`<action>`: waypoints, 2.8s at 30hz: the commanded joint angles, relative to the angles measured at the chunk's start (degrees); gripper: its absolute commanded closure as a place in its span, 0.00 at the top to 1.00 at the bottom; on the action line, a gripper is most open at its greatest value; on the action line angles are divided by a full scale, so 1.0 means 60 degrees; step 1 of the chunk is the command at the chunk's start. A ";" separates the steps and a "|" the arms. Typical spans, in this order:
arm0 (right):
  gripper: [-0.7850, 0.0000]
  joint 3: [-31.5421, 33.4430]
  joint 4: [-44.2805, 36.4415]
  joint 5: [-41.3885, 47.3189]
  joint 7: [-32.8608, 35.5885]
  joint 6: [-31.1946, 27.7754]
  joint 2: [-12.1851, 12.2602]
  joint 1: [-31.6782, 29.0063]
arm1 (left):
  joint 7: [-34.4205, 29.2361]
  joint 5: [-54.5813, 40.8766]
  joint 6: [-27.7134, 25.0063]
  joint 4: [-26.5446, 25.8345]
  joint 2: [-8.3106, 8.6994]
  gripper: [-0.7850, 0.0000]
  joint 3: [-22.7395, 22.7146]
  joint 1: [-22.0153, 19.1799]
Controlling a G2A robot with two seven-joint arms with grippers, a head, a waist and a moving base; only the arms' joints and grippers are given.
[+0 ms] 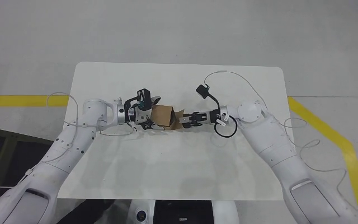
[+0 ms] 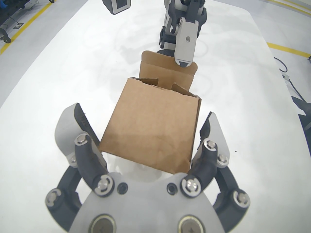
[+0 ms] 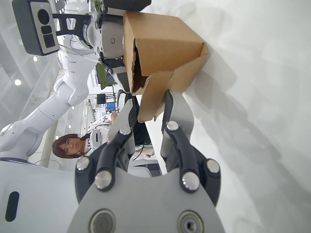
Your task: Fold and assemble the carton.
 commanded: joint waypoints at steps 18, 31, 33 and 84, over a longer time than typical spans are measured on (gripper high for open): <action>0.34 -0.0114 0.1449 0.1228 0.0151 -0.0908 -0.0343 0.0554 | -0.0003 0.0073 0.0000 -0.0063 0.0004 1.00 -0.0003 0.0032; 0.34 -0.0186 0.2433 0.2027 0.0436 -0.1174 -0.0610 0.0833 | 0.0049 0.0122 0.0000 -0.0085 0.0017 1.00 0.0011 0.0035; 0.36 -0.0177 0.2578 0.2084 0.0460 -0.1236 -0.0639 0.0899 | 0.0055 0.0125 0.0000 -0.0082 0.0018 1.00 0.0014 0.0034; 0.10 -0.0708 0.4087 0.1459 0.1222 -0.0879 -0.1328 0.1941 | 0.0195 0.0190 0.0000 -0.0061 0.0070 1.00 0.0151 -0.0043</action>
